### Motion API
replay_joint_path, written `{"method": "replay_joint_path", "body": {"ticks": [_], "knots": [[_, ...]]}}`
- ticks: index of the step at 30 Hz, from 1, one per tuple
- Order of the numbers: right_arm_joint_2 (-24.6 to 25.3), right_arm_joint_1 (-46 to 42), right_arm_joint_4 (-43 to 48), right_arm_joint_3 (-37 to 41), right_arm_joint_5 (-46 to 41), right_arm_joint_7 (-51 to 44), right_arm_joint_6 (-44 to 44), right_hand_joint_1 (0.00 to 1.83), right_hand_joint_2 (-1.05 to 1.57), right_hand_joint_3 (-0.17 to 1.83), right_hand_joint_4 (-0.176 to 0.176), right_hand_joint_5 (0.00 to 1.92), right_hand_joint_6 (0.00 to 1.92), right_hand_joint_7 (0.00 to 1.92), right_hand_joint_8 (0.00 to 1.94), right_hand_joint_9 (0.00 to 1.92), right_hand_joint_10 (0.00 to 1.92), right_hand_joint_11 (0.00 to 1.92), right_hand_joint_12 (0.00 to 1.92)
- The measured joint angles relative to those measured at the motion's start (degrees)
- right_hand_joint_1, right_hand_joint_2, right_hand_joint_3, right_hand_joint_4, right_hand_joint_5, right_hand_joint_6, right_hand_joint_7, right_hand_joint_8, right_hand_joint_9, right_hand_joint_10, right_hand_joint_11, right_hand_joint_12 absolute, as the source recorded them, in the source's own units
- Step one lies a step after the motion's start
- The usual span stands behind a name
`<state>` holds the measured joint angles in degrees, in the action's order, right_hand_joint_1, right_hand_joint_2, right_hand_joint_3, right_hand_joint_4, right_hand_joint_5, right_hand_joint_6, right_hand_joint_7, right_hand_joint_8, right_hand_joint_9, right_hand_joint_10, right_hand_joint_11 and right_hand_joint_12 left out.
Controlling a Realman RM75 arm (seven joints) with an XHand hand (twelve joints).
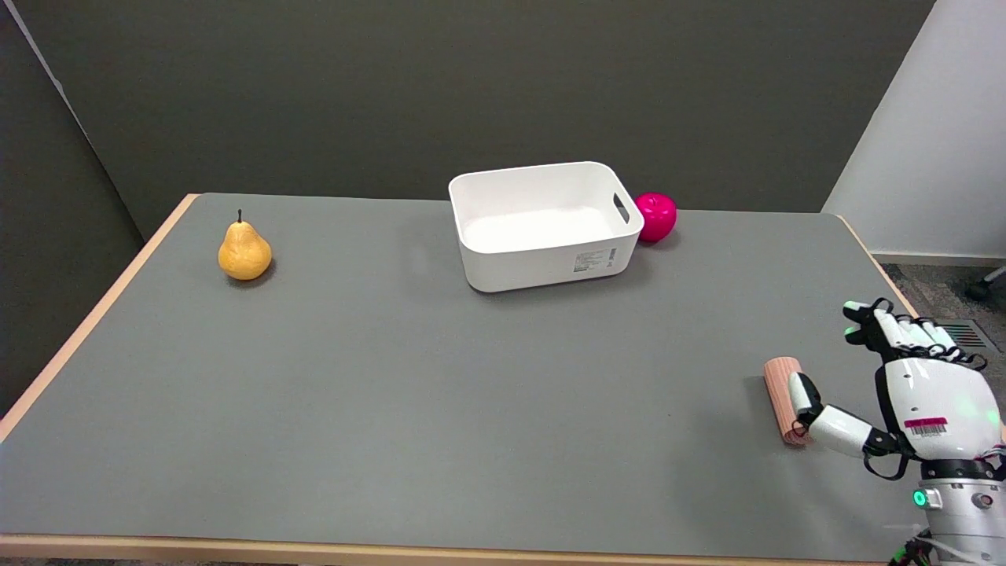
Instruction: Pick up the wooden cylinder.
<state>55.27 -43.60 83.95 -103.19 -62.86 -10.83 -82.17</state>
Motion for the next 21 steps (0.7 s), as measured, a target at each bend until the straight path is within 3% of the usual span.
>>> {"method": "replay_joint_path", "body": {"ticks": [12,21], "knots": [[3.29,5.25,8.93,-5.48,-11.52,-22.99,-2.44,0.35,0.66,0.76,-0.176,0.16,0.47,0.41,0.73,0.32,1.12,0.26,1.51],[5.80,8.29,12.73,-9.39,-18.29,-32.67,-3.78,0.33,0.66,0.74,-0.176,0.12,0.47,0.39,0.73,0.30,1.10,0.26,1.51]]}}
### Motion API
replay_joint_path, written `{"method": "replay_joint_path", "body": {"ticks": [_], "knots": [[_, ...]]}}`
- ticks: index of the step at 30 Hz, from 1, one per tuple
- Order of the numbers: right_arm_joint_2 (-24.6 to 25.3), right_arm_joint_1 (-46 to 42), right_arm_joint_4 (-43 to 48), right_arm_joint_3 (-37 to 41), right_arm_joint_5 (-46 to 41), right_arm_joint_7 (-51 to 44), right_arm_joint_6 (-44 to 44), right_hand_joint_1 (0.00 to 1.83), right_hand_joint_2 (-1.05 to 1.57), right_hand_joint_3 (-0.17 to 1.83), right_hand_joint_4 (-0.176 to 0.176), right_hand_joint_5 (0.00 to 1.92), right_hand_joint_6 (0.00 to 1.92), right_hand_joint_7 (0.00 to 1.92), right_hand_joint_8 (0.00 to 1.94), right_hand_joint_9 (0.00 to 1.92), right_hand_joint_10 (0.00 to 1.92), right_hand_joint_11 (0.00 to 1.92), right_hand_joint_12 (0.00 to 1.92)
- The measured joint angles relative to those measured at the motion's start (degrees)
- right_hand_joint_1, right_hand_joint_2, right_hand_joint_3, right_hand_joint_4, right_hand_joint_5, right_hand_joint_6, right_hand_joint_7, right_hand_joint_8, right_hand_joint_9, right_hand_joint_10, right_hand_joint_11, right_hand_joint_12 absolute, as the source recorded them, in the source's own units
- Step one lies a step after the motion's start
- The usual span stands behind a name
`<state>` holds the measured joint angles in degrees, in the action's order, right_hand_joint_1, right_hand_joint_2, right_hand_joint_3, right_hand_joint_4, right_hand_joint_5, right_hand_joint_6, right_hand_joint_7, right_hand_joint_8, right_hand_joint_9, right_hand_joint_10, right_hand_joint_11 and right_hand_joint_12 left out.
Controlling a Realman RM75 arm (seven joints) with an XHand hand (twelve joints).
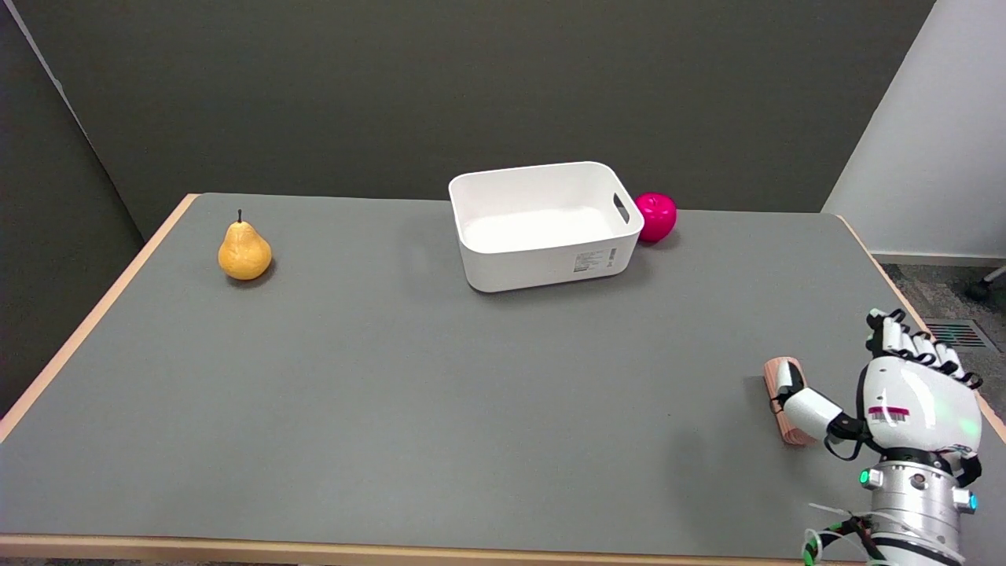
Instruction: Pick up the wooden cylinder.
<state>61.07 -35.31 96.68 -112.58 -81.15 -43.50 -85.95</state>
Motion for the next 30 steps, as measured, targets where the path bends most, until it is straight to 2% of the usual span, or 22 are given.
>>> {"method": "replay_joint_path", "body": {"ticks": [12,30], "knots": [[1.81,1.74,1.42,-3.70,-5.12,-6.08,-1.56,0.32,0.67,0.72,-0.176,0.12,0.46,0.41,0.76,0.35,1.11,0.28,1.53],[2.06,3.58,0.36,-5.83,-7.72,-8.59,-1.44,0.35,0.66,0.75,-0.176,0.15,0.49,0.48,0.80,0.41,1.18,0.35,1.61]]}}
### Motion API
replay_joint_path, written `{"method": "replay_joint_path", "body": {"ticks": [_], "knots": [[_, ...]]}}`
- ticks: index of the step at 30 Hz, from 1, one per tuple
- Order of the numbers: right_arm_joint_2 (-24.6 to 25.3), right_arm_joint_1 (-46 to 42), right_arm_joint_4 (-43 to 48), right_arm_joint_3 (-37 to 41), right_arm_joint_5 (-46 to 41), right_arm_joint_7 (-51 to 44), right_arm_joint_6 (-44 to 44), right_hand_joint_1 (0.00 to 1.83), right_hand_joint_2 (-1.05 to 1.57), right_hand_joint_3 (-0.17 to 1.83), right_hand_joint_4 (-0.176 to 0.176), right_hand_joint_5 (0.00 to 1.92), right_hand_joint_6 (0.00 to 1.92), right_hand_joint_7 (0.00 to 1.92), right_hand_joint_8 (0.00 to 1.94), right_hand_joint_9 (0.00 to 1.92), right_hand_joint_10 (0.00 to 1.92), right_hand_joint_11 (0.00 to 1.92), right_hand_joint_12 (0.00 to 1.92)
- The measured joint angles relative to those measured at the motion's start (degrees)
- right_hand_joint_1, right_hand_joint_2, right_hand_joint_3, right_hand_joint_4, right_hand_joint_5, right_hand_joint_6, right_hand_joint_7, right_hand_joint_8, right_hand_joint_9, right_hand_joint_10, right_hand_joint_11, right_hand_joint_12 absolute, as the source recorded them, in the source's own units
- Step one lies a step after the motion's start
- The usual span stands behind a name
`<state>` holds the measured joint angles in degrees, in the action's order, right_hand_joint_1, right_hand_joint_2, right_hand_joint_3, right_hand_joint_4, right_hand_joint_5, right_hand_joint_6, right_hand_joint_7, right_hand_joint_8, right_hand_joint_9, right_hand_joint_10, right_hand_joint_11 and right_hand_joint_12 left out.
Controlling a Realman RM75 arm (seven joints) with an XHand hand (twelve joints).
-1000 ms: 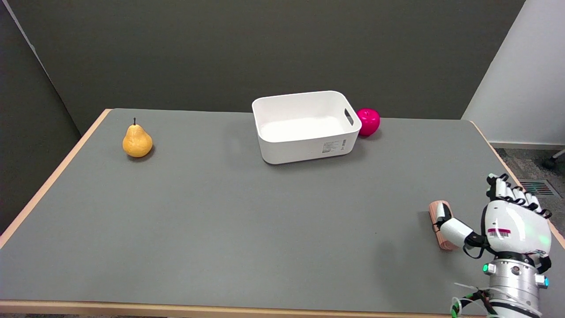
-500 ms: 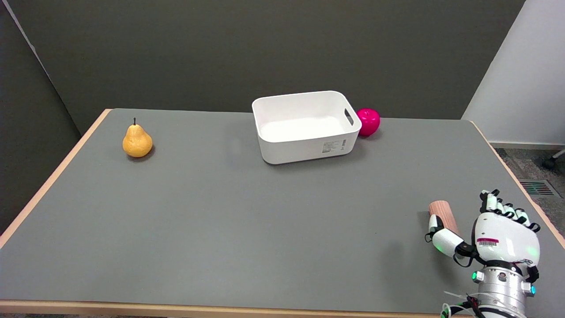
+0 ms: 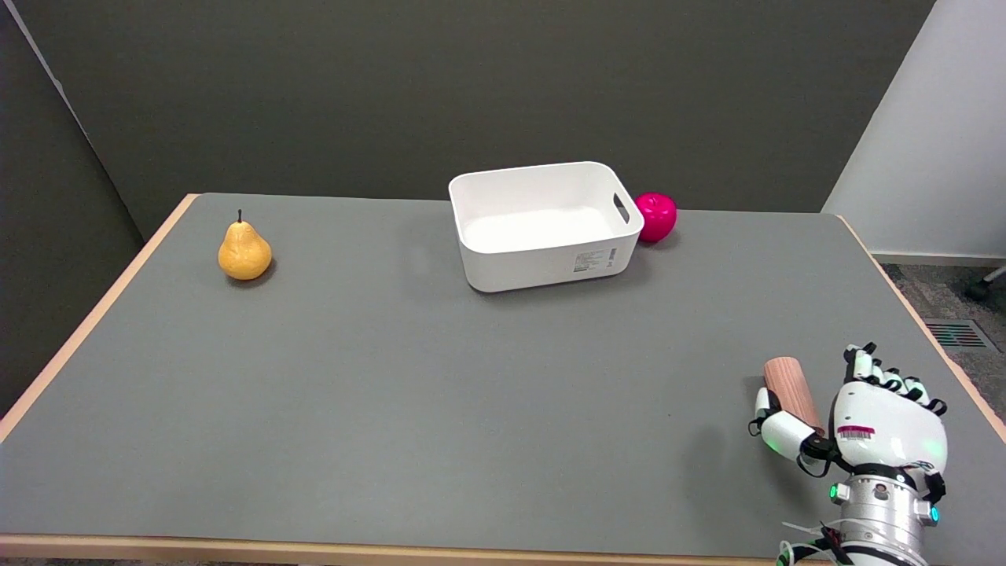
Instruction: Pick up the wooden cylinder.
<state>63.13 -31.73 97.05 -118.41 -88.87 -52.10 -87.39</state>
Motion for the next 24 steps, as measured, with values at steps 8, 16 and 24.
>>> {"method": "replay_joint_path", "body": {"ticks": [8,16,24], "knots": [[-0.75,1.99,-1.45,-0.06,-3.14,-0.42,1.01,0.37,0.65,0.76,-0.176,0.14,0.49,0.48,0.80,0.41,1.18,0.36,1.62],[-1.51,4.06,-3.64,-0.07,-6.21,-0.53,2.03,0.45,0.66,0.78,-0.176,0.14,0.49,0.49,0.80,0.41,1.17,0.37,1.62],[-1.93,5.77,-5.06,-0.05,-7.62,-0.52,2.70,0.54,0.67,0.81,-0.176,0.15,0.50,0.52,0.83,0.43,1.18,0.39,1.64]]}}
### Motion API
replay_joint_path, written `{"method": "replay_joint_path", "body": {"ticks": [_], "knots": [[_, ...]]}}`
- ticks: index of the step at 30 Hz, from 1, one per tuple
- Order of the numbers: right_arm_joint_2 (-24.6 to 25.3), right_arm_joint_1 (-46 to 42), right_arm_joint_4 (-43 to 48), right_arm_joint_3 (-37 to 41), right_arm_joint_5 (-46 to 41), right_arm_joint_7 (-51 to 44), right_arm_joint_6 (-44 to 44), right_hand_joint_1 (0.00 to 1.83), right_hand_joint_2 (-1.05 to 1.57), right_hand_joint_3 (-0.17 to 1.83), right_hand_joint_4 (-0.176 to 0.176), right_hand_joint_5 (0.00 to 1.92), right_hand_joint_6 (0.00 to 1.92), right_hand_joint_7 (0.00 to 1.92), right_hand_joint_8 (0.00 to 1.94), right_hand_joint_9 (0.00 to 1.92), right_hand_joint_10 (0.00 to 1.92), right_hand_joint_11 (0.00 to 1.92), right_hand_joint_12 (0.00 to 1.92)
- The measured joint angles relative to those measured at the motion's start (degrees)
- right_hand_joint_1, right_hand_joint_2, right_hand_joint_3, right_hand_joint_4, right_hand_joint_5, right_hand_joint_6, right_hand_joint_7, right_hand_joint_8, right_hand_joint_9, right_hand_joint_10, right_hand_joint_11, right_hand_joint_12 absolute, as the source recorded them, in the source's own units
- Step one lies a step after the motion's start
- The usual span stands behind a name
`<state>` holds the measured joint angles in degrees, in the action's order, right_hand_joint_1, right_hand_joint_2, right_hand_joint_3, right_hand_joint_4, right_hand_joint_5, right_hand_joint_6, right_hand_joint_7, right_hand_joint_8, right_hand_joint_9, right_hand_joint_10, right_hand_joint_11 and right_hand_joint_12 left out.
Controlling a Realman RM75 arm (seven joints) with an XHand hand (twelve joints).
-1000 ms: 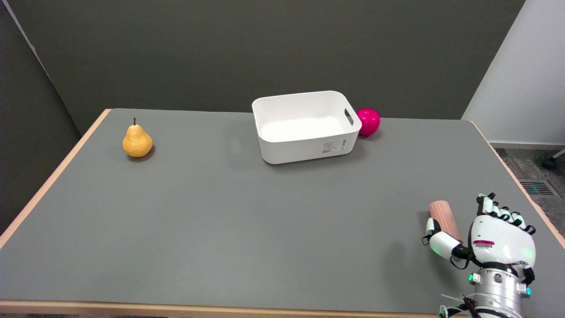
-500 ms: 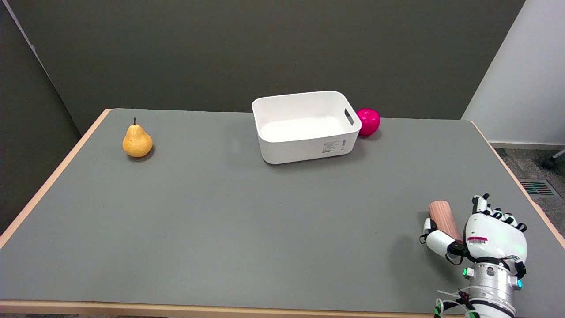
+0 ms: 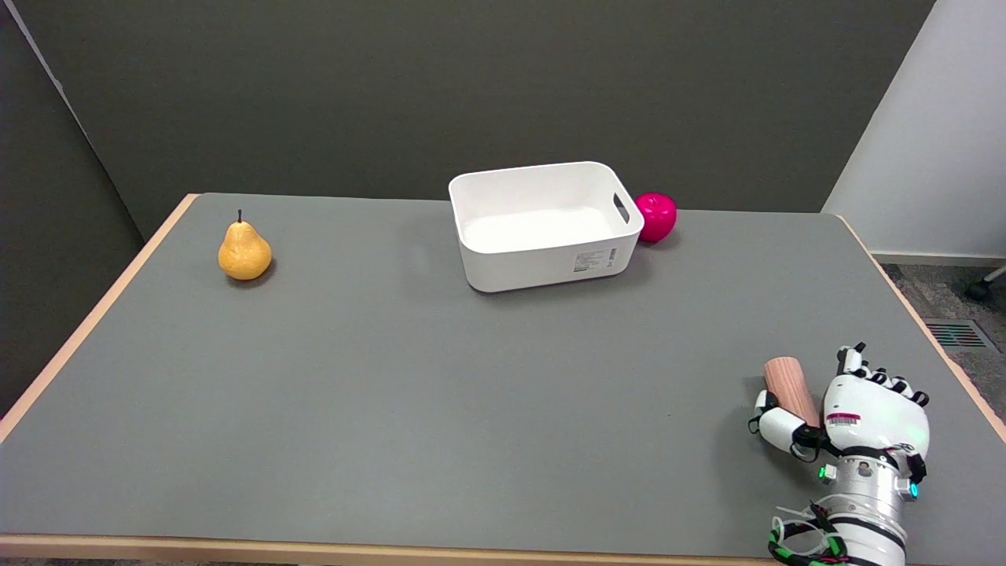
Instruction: Pick up the wooden cylinder.
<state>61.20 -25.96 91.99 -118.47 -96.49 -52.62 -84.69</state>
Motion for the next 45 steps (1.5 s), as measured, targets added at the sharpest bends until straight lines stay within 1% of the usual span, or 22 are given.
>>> {"method": "replay_joint_path", "body": {"ticks": [4,7,9,10,11,13,15,16,19,21,22,25,28,32,38,43,45], "knots": [[-0.11,0.73,-0.44,0.01,-0.38,0.01,0.47,0.63,0.69,0.83,-0.176,0.17,0.52,0.55,0.86,0.46,1.19,0.41,1.65],[-0.18,1.54,-0.82,0.00,-0.63,0.01,0.95,0.75,0.72,0.88,-0.176,0.24,0.61,0.64,0.96,0.56,1.26,0.48,1.70],[-0.18,2.02,-1.07,-0.02,-0.66,0.01,1.20,0.79,0.74,0.90,-0.176,0.29,0.69,0.68,1.02,0.61,1.30,0.50,1.73],[-0.18,2.25,-1.20,-0.04,-0.66,0.01,1.28,0.83,0.77,0.90,-0.176,0.40,0.92,0.76,1.13,0.68,1.36,0.53,1.80],[-0.18,2.43,-1.32,-0.06,-0.64,0.01,1.33,0.87,0.82,0.85,-0.176,0.49,1.14,0.83,1.21,0.75,1.41,0.55,1.86],[-0.13,2.80,-1.66,-0.11,-0.39,0.01,1.43,1.01,1.16,0.34,-0.176,0.60,1.55,0.87,1.19,0.79,1.39,0.56,1.91],[0.03,3.18,-2.10,-0.16,0.31,-0.01,1.46,1.16,1.26,0.06,-0.176,0.53,1.47,0.83,1.47,0.84,1.39,0.63,1.92],[0.13,3.35,-2.31,-0.18,0.72,-0.02,1.46,1.19,1.25,0.07,-0.176,0.54,1.43,0.83,1.51,0.85,1.40,0.63,1.92],[0.44,3.84,-2.93,-0.20,1.95,-0.09,1.25,1.19,1.18,0.19,-0.176,0.58,1.37,0.83,1.54,0.89,1.50,0.60,1.92],[0.65,4.11,-3.29,-0.24,2.49,-0.17,1.20,1.09,1.08,0.41,-0.176,0.67,1.48,0.90,1.60,0.92,1.64,0.62,1.92],[0.72,4.22,-3.41,-0.25,2.74,-0.20,1.11,1.05,1.06,0.47,-0.176,0.69,1.51,0.93,1.64,0.92,1.70,0.62,1.92],[0.93,4.59,-3.84,-0.27,3.64,-0.29,0.93,1.05,1.07,0.47,-0.176,0.68,1.53,0.92,1.77,0.91,1.84,0.60,1.92],[1.05,4.85,-4.04,-0.25,4.48,-0.43,0.77,1.05,1.09,0.43,-0.176,0.67,1.53,0.90,1.88,0.90,1.92,0.58,1.92],[1.05,5.08,-3.65,-0.18,6.01,-0.88,0.55,1.04,1.10,0.42,-0.176,0.66,1.54,0.90,1.94,0.93,1.92,0.55,1.92],[0.35,5.37,-1.25,0.07,9.58,-1.95,0.30,1.04,1.11,0.42,-0.176,0.65,1.55,0.87,1.94,0.96,1.92,0.52,1.92],[-0.76,6.07,1.87,0.28,13.58,-2.86,0.37,1.03,1.12,0.40,-0.174,0.64,1.57,0.79,1.94,0.96,1.92,0.48,1.92],[-1.28,6.71,3.27,0.35,15.20,-3.19,0.92,1.02,1.13,0.40,-0.163,0.63,1.58,0.75,1.94,0.95,1.92,0.46,1.92]]}}
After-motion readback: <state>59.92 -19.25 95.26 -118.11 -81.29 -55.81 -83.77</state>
